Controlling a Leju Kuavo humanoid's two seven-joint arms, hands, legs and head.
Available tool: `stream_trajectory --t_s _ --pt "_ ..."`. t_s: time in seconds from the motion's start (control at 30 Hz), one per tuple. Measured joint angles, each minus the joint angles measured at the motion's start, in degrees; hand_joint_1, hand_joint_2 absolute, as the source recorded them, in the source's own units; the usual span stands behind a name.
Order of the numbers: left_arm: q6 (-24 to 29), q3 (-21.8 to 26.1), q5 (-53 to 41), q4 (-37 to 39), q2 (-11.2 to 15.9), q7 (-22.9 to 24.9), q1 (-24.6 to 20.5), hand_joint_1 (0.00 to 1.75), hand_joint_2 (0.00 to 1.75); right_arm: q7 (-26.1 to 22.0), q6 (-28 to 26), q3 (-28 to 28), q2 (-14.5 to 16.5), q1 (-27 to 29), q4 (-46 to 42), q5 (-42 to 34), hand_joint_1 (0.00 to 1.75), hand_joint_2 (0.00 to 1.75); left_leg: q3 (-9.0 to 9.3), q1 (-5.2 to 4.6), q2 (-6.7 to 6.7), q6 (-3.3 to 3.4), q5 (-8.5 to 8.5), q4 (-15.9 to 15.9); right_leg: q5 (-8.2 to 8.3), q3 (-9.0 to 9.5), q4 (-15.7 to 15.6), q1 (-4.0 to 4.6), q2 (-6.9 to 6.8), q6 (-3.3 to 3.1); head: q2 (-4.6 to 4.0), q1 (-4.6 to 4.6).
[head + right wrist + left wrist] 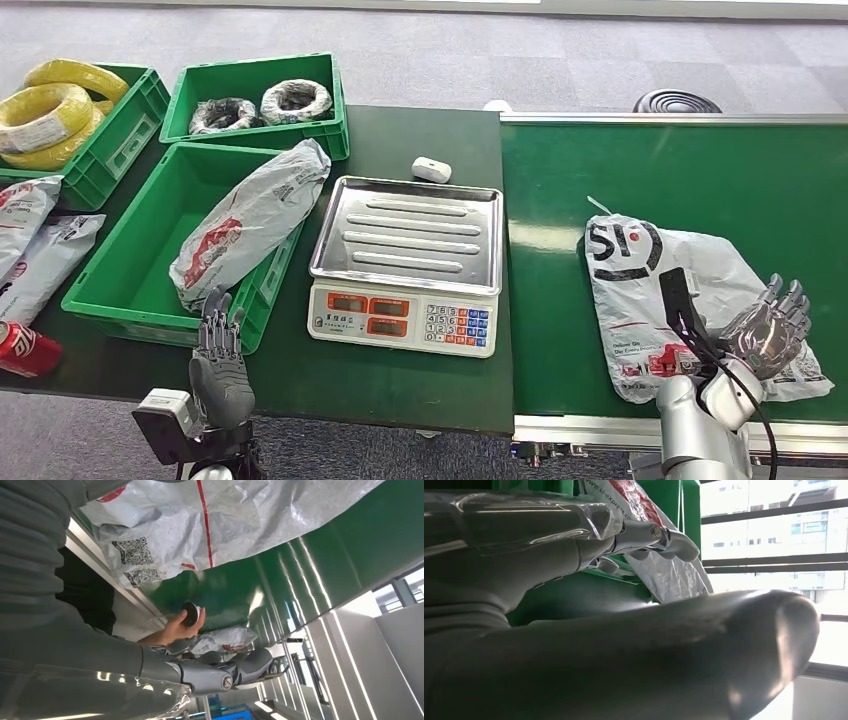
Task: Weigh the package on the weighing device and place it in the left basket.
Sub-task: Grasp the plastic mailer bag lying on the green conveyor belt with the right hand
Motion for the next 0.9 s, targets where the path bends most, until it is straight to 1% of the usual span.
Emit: stream_trajectory --t_s 0.27,0.43,0.53,0.6,0.67,0.8,0.9 --pt "-1.06 -0.03 -0.32 0.31 0.46 0.27 -0.16 0.00 0.00 0.46 0.00 -1.48 -4.28 -5.19 11.06 -3.50 0.00 1.75 -0.01 0.00 0.00 0.00 0.00 0.00 0.00 0.00 0.00 0.00 0.00 0.00 0.00 0.01" --pt "-0.88 -0.12 -0.47 0.57 0.74 0.02 -0.25 0.00 0.00 2.34 0.31 -2.16 -5.26 -7.48 15.68 -3.40 0.00 1.75 -0.01 0.00 0.01 0.00 0.00 0.00 0.00 0.00 0.00 0.00 0.01 0.00 -0.01 0.01" --pt "-0.51 -0.14 -0.48 0.61 0.83 -0.06 -0.23 0.00 0.00 2.43 2.21 -2.34 -5.11 -8.59 17.30 -4.67 0.00 1.75 -0.02 0.00 0.01 0.00 0.00 0.00 0.00 0.00 0.01 0.01 0.00 0.00 0.00 0.01" --pt "-0.20 -0.14 -0.56 0.72 0.84 -0.12 -0.22 0.00 0.00 1.13 3.45 -2.55 -4.50 -8.94 17.74 -6.59 0.00 1.75 -0.02 0.01 0.01 0.00 0.00 0.00 0.00 0.01 0.01 0.01 0.00 0.00 0.00 0.01" --pt "0.07 -0.13 -0.87 0.93 0.81 -0.16 -0.23 0.00 0.00 -1.48 3.90 -2.79 -3.26 -9.02 17.85 -9.08 0.00 1.75 -0.03 0.01 0.01 0.00 0.00 -0.01 0.00 0.00 0.01 0.04 0.01 0.00 -0.01 0.01" --pt "0.50 -0.10 -1.46 1.33 0.65 -0.18 -0.42 0.00 0.00 -8.21 3.28 -2.83 0.76 -8.44 16.38 -14.49 0.00 1.75 -0.01 0.04 0.02 -0.01 0.01 -0.01 0.00 -0.01 0.01 0.07 0.01 0.00 0.00 0.00" --pt "1.10 -0.02 -1.49 1.48 0.60 -0.20 -0.77 0.00 0.00 -10.23 2.97 -1.88 3.98 -7.52 14.00 -17.04 0.00 1.75 -0.02 0.06 0.01 -0.01 0.01 -0.01 0.00 -0.01 0.02 0.09 0.01 -0.01 0.00 0.00"
